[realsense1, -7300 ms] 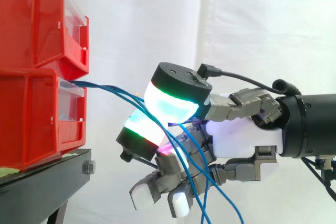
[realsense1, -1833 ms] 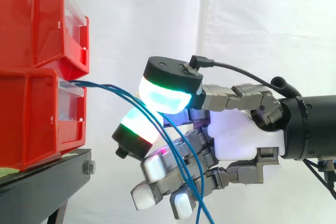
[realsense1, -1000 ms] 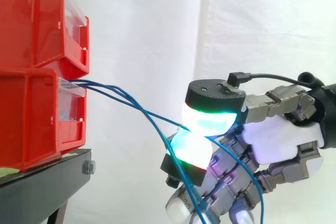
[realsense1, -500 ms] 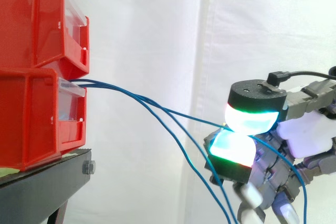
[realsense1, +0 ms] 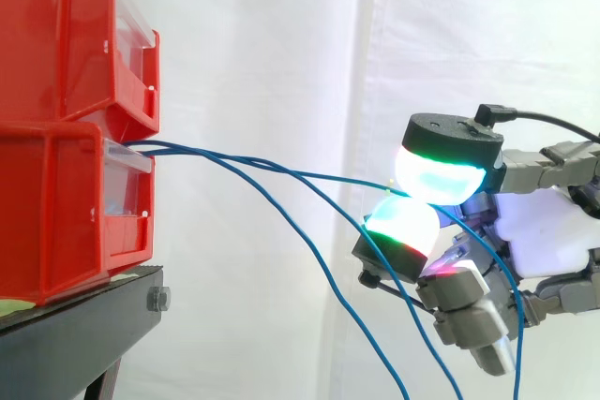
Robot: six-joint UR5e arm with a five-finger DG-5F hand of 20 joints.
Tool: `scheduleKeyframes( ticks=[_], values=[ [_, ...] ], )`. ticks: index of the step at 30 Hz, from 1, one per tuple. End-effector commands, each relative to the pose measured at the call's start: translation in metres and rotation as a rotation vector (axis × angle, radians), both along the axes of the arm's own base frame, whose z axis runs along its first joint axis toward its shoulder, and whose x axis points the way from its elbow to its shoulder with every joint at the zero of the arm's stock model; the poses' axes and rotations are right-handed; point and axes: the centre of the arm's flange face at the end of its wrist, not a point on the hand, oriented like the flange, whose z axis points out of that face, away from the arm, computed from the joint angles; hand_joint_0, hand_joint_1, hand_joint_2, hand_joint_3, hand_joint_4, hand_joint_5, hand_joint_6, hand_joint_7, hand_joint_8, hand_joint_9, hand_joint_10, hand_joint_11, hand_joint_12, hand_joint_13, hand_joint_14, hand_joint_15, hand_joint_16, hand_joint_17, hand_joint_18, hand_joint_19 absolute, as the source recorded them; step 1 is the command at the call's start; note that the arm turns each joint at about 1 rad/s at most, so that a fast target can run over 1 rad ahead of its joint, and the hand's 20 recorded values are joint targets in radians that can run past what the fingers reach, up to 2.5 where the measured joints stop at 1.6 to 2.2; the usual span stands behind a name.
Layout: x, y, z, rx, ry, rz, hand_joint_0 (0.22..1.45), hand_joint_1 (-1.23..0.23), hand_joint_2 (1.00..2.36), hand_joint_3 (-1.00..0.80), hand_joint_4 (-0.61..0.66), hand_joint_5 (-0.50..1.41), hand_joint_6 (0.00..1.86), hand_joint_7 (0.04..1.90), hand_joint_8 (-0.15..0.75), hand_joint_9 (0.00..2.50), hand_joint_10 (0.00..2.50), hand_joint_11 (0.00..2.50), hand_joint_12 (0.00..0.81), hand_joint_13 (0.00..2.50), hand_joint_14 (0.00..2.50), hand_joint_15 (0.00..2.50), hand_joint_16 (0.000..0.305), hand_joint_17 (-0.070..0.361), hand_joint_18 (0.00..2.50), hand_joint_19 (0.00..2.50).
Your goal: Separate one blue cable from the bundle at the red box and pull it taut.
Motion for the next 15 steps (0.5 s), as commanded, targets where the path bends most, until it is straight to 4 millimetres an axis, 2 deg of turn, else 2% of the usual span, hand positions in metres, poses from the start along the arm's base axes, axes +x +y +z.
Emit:
scheduleKeyframes(
  ticks=[1, 7, 12, 15],
  values=[
    [0.0002, 0.0, -0.0008, 0.002, -0.004, -0.003, 0.59, -0.73, 1.02, -0.01, -0.09, -0.1, 0.86, 1.27, 0.358, 1.03, 0.02, 1.24, 0.381, 1.13, 0.01, 1.32, 0.049, 0.11, 1.0, 0.9],
    [0.0013, -0.0011, 0.0017, 0.001, -0.017, -0.024, 0.59, -0.72, 1.02, -0.02, -0.09, -0.1, 0.87, 1.26, 0.359, 1.0, 0.02, 1.23, 0.365, 1.21, 0.0, 1.57, 0.049, 0.11, 1.06, 0.98],
    [0.0015, -0.0004, 0.0019, 0.002, -0.019, -0.027, 0.59, -0.72, 1.02, -0.02, -0.09, -0.1, 0.87, 1.25, 0.355, 1.06, 0.01, 1.33, 0.364, 1.17, 0.28, 1.55, 0.049, 0.111, 1.06, 0.98],
    [0.0011, -0.0005, 0.0012, 0.002, -0.017, -0.027, 0.59, -0.72, 1.02, -0.03, -0.08, -0.11, 0.87, 1.25, 0.354, 1.08, 0.01, 1.38, 0.363, 1.13, 0.53, 1.5, 0.049, 0.11, 1.08, 1.03]
  ],
)
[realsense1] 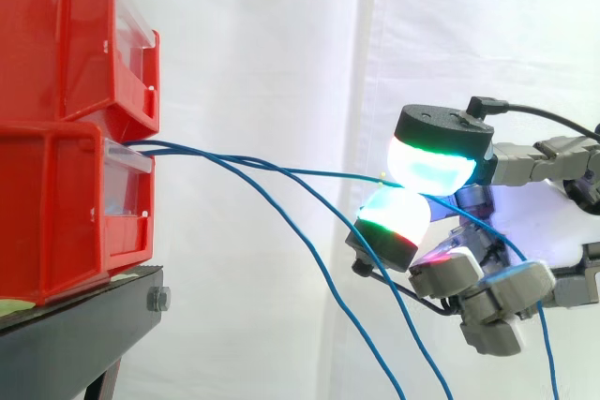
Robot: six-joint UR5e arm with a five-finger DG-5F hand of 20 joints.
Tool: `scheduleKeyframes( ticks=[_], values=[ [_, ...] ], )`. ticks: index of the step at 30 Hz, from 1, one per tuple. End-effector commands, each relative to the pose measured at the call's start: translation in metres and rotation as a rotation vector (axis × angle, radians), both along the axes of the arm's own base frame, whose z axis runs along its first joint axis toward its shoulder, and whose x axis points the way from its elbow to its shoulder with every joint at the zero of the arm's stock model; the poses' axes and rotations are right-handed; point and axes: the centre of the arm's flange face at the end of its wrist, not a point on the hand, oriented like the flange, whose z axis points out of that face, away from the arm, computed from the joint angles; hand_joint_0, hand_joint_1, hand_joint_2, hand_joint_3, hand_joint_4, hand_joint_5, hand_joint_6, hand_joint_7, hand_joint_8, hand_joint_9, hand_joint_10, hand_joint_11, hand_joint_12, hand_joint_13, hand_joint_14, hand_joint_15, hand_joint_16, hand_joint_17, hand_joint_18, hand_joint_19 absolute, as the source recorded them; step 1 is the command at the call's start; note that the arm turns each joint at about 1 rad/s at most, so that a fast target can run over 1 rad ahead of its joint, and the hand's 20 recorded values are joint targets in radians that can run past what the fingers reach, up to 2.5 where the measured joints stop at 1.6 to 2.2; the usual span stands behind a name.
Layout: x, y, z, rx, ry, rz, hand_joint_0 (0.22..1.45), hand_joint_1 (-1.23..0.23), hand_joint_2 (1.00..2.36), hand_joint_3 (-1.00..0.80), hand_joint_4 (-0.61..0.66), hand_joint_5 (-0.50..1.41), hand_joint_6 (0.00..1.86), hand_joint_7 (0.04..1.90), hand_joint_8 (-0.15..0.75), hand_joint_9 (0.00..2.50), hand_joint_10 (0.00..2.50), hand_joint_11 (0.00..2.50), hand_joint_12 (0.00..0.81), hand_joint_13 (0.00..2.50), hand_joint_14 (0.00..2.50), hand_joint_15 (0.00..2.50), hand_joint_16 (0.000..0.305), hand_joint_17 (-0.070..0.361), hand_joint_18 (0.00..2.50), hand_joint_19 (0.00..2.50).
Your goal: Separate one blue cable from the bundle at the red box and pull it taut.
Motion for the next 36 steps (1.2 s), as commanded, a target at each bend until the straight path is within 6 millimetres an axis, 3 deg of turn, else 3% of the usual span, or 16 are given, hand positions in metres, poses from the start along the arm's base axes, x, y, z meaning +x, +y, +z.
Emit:
scheduleKeyframes(
  ticks=[1, 3, 4, 6, 10, 13, 16, 20, 22, 23, 36],
  values=[
    [-0.0002, 0.0001, -0.0002, 0.0, 0.0, -0.001, 0.59, -0.72, 1.02, -0.03, -0.08, -0.11, 0.87, 1.24, 0.353, 1.08, 0.01, 1.37, 0.364, 1.11, 0.69, 1.46, 0.049, 0.111, 1.09, 1.05],
    [0.0, 0.0002, -0.0013, 0.0, 0.002, -0.001, 0.6, -0.72, 1.02, -0.03, -0.08, -0.11, 0.87, 1.24, 0.352, 1.07, 0.01, 1.36, 0.364, 1.07, 1.0, 1.41, 0.049, 0.11, 1.1, 1.09],
    [-0.0002, 0.0001, -0.0002, 0.0, 0.0, -0.001, 0.6, -0.72, 1.02, -0.03, -0.08, -0.11, 0.87, 1.24, 0.358, 1.07, 0.01, 1.36, 0.361, 1.06, 1.04, 1.4, 0.049, 0.11, 1.1, 1.09],
    [-0.0002, 0.0001, -0.0002, 0.0, 0.0, -0.001, 0.6, -0.72, 1.02, -0.03, -0.08, -0.11, 0.87, 1.24, 0.347, 1.11, 0.01, 1.5, 0.366, 1.01, 1.38, 1.33, 0.049, 0.111, 1.12, 1.12],
    [-0.0001, 0.0, -0.0012, 0.0, 0.002, -0.002, 0.6, -0.72, 1.02, -0.04, -0.08, -0.11, 0.87, 1.24, 0.343, 1.15, 0.0, 1.66, 0.371, 0.97, 1.56, 1.36, 0.05, 0.112, 1.14, 1.12],
    [0.0, 0.0002, -0.0013, -0.003, 0.002, 0.0, 0.6, -0.72, 1.02, -0.04, -0.08, -0.11, 0.87, 1.24, 0.33, 1.12, 0.38, 1.65, 0.375, 0.92, 1.8, 1.31, 0.05, 0.112, 1.14, 1.15],
    [-0.0002, 0.0001, -0.0002, -0.009, 0.002, 0.001, 0.6, -0.72, 1.02, -0.04, -0.07, -0.11, 0.87, 1.24, 0.322, 1.07, 0.88, 1.57, 0.376, 0.91, 1.84, 1.32, 0.05, 0.112, 1.15, 1.14],
    [0.0, 0.0002, -0.0013, -0.028, 0.006, 0.003, 0.6, -0.72, 1.02, -0.05, -0.08, -0.11, 0.87, 1.23, 0.316, 1.04, 1.29, 1.5, 0.382, 0.9, 1.87, 1.33, 0.05, 0.112, 1.14, 1.15],
    [-0.0004, 0.0001, -0.0003, -0.033, 0.007, 0.004, 0.6, -0.72, 1.02, -0.05, -0.07, -0.11, 0.87, 1.23, 0.315, 1.03, 1.37, 1.5, 0.378, 0.89, 1.87, 1.34, 0.049, 0.111, 1.14, 1.15],
    [0.0, 0.0002, 0.0004, -0.036, 0.006, 0.004, 0.6, -0.72, 1.02, -0.06, -0.07, -0.11, 0.87, 1.23, 0.307, 1.03, 1.54, 1.46, 0.378, 0.89, 1.87, 1.33, 0.049, 0.11, 1.13, 1.15],
    [-0.0004, 0.0001, -0.0003, -0.039, 0.008, 0.005, 0.6, -0.72, 1.02, -0.06, -0.07, -0.11, 0.87, 1.22, 0.305, 0.98, 1.84, 1.55, 0.375, 0.87, 1.92, 1.35, 0.049, 0.11, 1.13, 1.15]
  ],
)
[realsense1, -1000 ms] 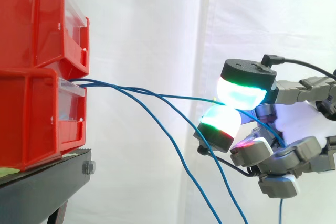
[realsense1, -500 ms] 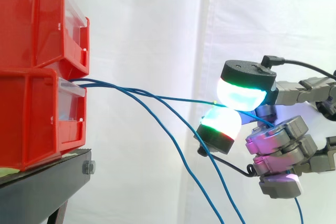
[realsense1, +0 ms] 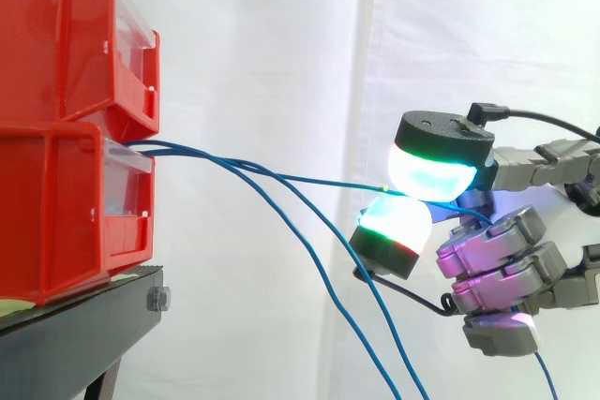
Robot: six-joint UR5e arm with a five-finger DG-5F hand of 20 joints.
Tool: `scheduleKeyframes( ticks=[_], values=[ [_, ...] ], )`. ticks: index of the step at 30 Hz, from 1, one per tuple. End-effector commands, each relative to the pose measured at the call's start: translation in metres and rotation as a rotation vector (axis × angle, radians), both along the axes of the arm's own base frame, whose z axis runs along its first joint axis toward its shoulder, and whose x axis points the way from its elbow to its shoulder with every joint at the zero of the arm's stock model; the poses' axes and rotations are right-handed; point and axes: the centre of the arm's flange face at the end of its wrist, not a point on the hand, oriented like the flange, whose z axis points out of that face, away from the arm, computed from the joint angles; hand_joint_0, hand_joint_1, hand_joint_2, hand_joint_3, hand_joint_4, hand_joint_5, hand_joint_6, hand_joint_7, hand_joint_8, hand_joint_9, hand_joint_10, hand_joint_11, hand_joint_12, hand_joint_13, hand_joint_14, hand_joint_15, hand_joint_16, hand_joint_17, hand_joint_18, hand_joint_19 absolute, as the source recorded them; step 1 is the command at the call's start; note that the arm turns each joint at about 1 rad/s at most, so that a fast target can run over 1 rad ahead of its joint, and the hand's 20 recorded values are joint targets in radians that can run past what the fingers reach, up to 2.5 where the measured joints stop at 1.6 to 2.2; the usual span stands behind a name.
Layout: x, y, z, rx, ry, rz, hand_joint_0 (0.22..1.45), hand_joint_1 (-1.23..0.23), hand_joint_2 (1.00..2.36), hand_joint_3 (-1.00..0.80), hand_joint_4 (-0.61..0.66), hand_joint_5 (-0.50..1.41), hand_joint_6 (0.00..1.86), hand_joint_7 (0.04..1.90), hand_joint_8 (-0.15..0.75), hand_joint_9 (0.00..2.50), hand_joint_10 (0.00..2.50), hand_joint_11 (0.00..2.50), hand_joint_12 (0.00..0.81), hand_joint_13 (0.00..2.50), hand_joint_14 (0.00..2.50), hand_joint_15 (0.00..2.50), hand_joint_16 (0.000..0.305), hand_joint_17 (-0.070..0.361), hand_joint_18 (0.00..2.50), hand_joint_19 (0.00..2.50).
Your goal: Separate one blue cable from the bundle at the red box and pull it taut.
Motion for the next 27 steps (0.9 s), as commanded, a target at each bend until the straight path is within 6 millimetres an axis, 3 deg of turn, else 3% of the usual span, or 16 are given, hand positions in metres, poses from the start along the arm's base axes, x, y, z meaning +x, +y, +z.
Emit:
scheduleKeyframes(
  ticks=[1, 7, 27],
  values=[
    [0.0003, 0.0, 0.0007, 0.0, -0.001, 0.0, 0.6, -0.72, 1.02, -0.05, -0.07, -0.11, 0.87, 1.23, 0.308, 0.94, 2.06, 1.52, 0.374, 0.87, 1.95, 1.34, 0.048, 0.109, 1.13, 1.15],
    [-0.0001, 0.0, 0.0, 0.0, 0.0, 0.0, 0.6, -0.72, 1.02, -0.05, -0.07, -0.11, 0.87, 1.22, 0.315, 0.91, 2.17, 1.5, 0.382, 0.85, 1.99, 1.36, 0.049, 0.11, 1.13, 1.14],
    [-0.0001, 0.0, 0.0, -0.002, 0.0, 0.0, 0.61, -0.72, 1.02, -0.06, -0.07, -0.11, 0.87, 1.22, 0.316, 0.89, 2.21, 1.49, 0.375, 0.84, 2.01, 1.32, 0.049, 0.11, 1.1, 1.11]
  ],
)
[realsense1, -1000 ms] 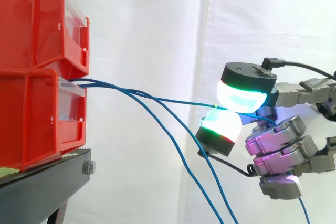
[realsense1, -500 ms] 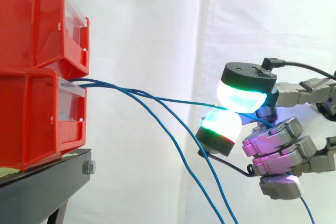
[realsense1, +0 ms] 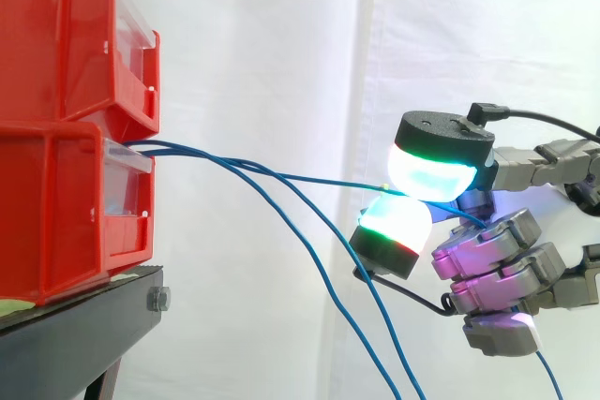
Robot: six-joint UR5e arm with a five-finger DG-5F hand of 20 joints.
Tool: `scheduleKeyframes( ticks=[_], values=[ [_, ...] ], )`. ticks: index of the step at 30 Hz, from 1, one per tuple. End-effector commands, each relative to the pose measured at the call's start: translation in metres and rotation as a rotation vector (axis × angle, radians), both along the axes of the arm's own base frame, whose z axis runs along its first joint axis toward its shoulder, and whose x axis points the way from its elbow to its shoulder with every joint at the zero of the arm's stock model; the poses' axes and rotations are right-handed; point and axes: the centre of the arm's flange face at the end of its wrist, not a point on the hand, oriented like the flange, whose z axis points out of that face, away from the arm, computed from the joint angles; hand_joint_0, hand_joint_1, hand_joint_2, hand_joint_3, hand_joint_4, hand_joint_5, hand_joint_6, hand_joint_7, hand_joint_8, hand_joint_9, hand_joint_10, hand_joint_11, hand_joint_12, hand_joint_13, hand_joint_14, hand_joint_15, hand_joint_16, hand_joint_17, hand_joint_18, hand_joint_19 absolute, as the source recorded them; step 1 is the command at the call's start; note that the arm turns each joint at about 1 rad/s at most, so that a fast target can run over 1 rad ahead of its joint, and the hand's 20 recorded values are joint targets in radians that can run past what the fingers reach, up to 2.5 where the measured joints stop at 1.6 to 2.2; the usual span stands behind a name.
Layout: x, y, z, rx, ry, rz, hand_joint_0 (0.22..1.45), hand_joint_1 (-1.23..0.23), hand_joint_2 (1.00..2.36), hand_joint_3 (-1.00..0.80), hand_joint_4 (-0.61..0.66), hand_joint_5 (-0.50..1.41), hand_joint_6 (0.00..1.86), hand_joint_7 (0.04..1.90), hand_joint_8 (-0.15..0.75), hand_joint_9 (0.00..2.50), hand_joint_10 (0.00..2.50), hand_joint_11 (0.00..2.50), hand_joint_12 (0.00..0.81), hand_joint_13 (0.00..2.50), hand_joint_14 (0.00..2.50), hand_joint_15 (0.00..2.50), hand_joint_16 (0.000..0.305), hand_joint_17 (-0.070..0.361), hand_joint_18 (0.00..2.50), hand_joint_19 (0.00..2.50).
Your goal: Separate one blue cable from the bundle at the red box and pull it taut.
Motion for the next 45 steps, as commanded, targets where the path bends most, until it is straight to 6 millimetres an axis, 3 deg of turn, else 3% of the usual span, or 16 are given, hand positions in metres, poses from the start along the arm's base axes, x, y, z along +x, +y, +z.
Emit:
scheduleKeyframes(
  ticks=[1, 12, 18, 20, 45],
  values=[
    [0.0, 0.0, 0.0, 0.001, 0.0, 0.0, 0.61, -0.72, 1.02, -0.06, -0.08, -0.11, 0.87, 1.22, 0.323, 0.89, 2.21, 1.49, 0.381, 0.84, 2.01, 1.33, 0.049, 0.11, 1.1, 1.11],
    [-0.006, 0.0, 0.0, 0.005, 0.035, 0.022, 0.61, -0.72, 1.02, -0.05, -0.07, -0.11, 0.87, 1.22, 0.321, 0.88, 2.24, 1.49, 0.374, 0.84, 2.0, 1.32, 0.048, 0.109, 1.09, 1.1],
    [-0.02, 0.002, 0.003, 0.012, 0.032, 0.044, 0.61, -0.72, 1.02, -0.05, -0.08, -0.11, 0.87, 1.22, 0.317, 0.88, 2.25, 1.5, 0.38, 0.84, 2.0, 1.32, 0.048, 0.109, 1.09, 1.1],
    [-0.034, 0.003, 0.012, 0.005, 0.031, 0.047, 0.61, -0.72, 1.02, -0.06, -0.08, -0.11, 0.87, 1.22, 0.321, 0.88, 2.25, 1.53, 0.38, 0.84, 1.99, 1.34, 0.049, 0.109, 1.09, 1.1],
    [-0.034, 0.007, 0.012, 0.003, 0.03, 0.055, 0.6, -0.71, 1.02, -0.06, -0.07, -0.11, 0.87, 1.22, 0.319, 0.84, 2.24, 1.51, 0.373, 0.83, 1.93, 1.3, 0.048, 0.109, 1.05, 1.06]
  ],
)
